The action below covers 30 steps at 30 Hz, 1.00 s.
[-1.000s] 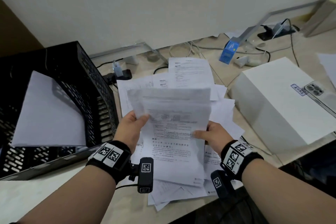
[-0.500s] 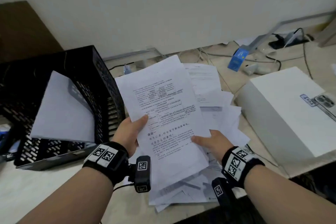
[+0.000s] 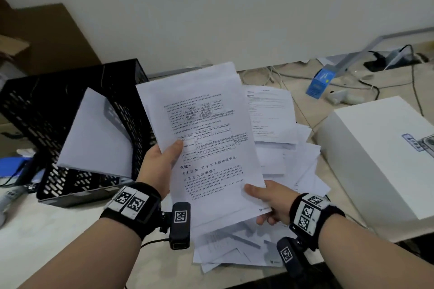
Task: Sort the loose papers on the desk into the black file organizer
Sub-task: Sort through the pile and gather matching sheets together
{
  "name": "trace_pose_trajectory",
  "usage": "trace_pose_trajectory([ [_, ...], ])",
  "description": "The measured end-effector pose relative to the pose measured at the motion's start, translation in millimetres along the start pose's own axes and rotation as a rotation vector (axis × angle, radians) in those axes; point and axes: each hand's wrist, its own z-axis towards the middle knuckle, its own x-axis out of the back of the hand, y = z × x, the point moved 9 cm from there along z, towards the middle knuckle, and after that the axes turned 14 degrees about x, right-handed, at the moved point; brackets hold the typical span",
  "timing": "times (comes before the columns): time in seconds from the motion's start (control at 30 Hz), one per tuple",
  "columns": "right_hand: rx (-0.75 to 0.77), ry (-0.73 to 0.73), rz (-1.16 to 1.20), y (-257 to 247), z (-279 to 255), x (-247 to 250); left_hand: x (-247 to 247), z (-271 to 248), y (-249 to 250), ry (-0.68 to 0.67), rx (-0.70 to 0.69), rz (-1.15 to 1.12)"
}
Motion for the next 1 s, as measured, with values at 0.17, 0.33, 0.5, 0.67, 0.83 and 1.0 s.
trace_pose_trajectory([
  [0.17, 0.077, -0.102, -0.012, -27.4, 21.7, -32.5, 25.8, -27.7, 49.9, -0.035, -0.133, -0.023],
  [0.33, 0.173, -0.072, -0.006, -56.4, 48.2, -72.0, 71.2, -38.6, 67.4, -0.011, -0.225, 0.011],
  [0.5, 0.197, -0.016, -0.054, -68.8, 66.2, -103.7, 126.1, -50.8, 72.9, 0.011, -0.277, -0.052],
  [0.67, 0.165, -0.160, -0.144, -73.7, 72.4, -173.6, 184.3, -63.9, 73.2, 0.022, -0.261, -0.064],
  [0.83, 0.199, -0.228, -0.266, -82.8, 83.6, -237.5, 252.1, -72.3, 88.4, 0.016, -0.257, -0.138],
  [1.0, 0.282, -0.260, -0.293, -103.3, 99.1, -307.7, 307.4, -73.0, 99.3, -0.010, -0.237, -0.050],
])
